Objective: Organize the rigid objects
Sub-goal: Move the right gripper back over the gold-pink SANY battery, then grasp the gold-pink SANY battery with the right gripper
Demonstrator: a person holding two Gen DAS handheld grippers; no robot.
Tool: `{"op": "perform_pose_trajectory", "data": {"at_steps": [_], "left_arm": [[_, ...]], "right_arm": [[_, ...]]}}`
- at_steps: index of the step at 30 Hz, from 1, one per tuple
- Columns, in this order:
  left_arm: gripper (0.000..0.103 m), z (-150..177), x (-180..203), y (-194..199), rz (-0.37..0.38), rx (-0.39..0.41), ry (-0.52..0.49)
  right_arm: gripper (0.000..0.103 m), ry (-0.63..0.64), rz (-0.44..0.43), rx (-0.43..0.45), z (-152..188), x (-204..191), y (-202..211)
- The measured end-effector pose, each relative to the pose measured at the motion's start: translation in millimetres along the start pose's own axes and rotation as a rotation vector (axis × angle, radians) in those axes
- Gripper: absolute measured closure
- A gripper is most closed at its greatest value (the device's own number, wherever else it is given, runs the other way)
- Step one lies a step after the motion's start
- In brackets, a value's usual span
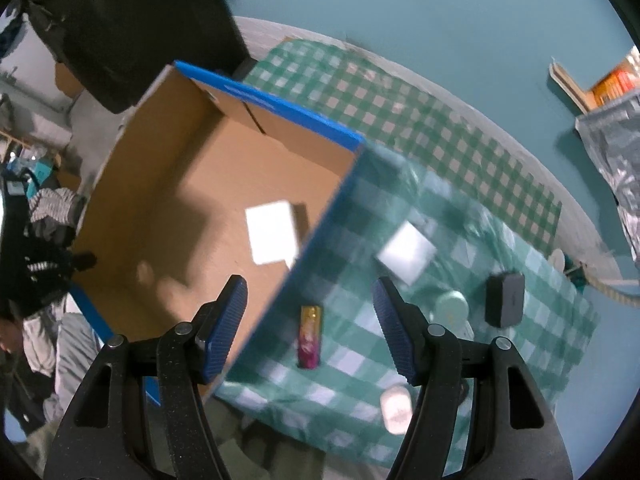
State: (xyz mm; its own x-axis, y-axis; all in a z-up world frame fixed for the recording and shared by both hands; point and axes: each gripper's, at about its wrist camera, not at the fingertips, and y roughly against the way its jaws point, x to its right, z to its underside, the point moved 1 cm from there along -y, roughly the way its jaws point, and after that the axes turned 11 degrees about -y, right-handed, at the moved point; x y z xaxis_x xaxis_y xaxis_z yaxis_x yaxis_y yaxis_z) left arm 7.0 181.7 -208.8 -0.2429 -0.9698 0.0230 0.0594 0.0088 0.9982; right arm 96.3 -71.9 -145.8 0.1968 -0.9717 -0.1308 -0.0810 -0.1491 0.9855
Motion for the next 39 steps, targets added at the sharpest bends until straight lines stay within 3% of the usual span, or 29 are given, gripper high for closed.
{"op": "perform_pose_trajectory", "data": {"at_steps": [12, 24, 39], "left_arm": [[0.096, -1, 1, 0, -0.005, -0.004, -0.005], [0.096, 0, 0, -1, -0.005, -0.004, -0.004], [0.096, 1, 0, -1, -0.005, -0.005, -0.003]], "right_arm": [[0.037, -0.064, 0.003, -0.077, 37, 34, -36], [0.037, -0.038, 0.006, -0.148, 67, 32, -96], [0.037, -0.016, -0.024, -0.14, 80, 23, -125]]}}
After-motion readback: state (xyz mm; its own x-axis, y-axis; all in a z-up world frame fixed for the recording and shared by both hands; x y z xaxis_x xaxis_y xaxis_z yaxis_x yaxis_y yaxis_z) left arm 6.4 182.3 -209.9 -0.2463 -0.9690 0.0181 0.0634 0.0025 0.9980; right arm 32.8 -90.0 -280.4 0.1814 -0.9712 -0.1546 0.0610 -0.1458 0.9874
